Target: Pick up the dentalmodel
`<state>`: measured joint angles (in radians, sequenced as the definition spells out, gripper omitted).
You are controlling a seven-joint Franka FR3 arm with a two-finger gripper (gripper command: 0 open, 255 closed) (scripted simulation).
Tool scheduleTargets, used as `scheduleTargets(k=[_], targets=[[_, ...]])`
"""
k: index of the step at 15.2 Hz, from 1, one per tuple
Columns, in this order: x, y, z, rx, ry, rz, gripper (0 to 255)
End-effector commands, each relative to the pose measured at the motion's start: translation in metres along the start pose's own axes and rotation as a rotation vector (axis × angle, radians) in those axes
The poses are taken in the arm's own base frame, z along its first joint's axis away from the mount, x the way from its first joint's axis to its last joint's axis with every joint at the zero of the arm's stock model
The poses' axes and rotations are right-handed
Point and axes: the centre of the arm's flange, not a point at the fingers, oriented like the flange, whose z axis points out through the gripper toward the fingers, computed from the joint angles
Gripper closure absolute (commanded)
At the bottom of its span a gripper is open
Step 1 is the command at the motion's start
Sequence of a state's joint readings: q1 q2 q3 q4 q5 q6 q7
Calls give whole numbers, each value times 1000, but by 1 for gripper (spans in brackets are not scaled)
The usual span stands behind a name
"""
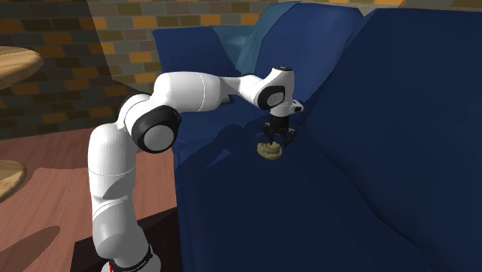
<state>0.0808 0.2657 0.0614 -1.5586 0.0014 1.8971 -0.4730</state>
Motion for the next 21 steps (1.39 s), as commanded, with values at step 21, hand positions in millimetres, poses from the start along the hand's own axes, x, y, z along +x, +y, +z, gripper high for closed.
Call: scheduleTargets(k=[21], targets=[[4, 0, -62, 0, 0, 0, 255]])
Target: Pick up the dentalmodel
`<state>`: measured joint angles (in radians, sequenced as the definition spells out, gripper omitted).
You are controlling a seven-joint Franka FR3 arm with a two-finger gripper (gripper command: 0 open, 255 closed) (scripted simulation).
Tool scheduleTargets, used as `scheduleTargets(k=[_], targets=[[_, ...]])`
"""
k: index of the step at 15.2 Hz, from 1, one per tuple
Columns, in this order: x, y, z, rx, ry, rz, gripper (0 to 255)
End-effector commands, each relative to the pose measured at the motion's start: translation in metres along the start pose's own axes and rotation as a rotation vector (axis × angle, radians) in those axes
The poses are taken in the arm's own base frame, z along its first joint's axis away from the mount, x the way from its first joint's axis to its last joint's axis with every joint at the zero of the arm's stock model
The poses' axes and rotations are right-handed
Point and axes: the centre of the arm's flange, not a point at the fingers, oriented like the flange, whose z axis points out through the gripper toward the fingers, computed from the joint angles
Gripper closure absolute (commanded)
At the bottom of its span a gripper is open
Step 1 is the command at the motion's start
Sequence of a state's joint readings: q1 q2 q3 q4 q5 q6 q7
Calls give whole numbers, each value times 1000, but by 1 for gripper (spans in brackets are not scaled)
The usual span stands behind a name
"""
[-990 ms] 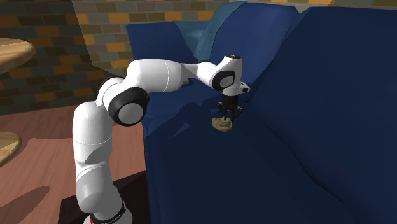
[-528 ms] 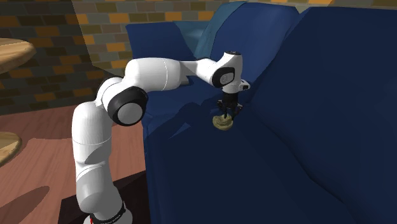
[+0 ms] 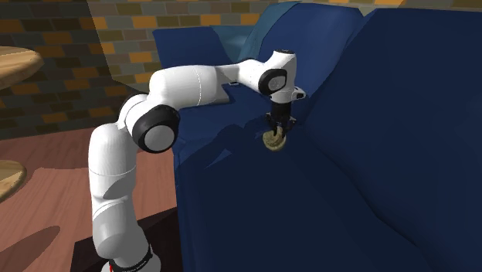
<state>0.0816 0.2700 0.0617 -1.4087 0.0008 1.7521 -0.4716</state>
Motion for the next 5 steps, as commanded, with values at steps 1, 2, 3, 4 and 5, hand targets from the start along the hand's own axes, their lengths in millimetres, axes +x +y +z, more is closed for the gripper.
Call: scheduleTargets(k=[1, 2, 3, 4, 5], targets=[[1, -1, -11, 0, 0, 0, 255], [1, -1, -16, 0, 0, 0, 255], [2, -1, -22, 0, 0, 0, 255], [2, -1, -22, 0, 0, 0, 255], [2, -1, -22, 0, 0, 0, 255]])
